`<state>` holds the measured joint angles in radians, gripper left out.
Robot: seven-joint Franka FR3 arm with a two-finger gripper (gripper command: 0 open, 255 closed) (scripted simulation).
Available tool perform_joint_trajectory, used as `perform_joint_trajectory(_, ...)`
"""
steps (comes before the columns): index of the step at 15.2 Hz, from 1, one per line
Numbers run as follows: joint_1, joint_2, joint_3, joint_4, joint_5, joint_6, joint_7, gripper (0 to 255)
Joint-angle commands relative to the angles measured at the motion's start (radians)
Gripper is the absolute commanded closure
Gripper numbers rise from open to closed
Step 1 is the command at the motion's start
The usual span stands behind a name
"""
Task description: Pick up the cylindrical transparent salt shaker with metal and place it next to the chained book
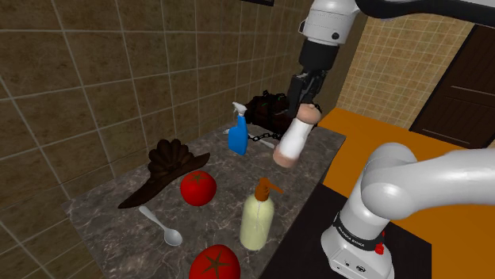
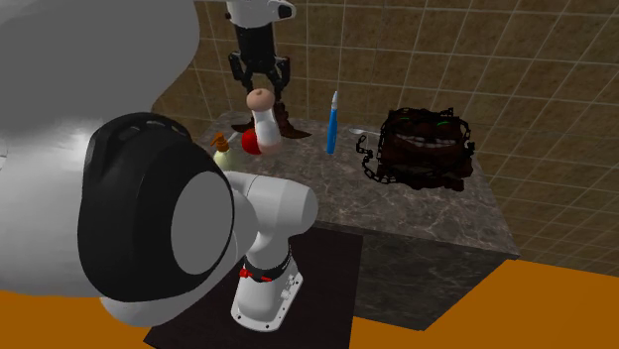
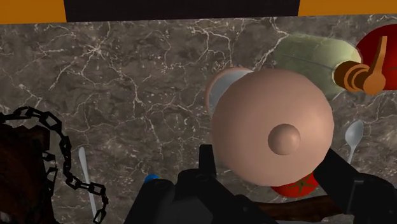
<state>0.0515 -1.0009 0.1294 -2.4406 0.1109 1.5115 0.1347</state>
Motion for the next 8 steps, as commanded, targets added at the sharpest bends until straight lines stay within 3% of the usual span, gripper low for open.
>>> perform_joint_trajectory(1, -0.001, 0.017, 0.000, 0.037, -0.001, -0.020, 0.002, 255)
perform_joint_trajectory(8, -0.006, 0.063, -0.007, 0.157, -0.009, -0.095, 0.005, 255)
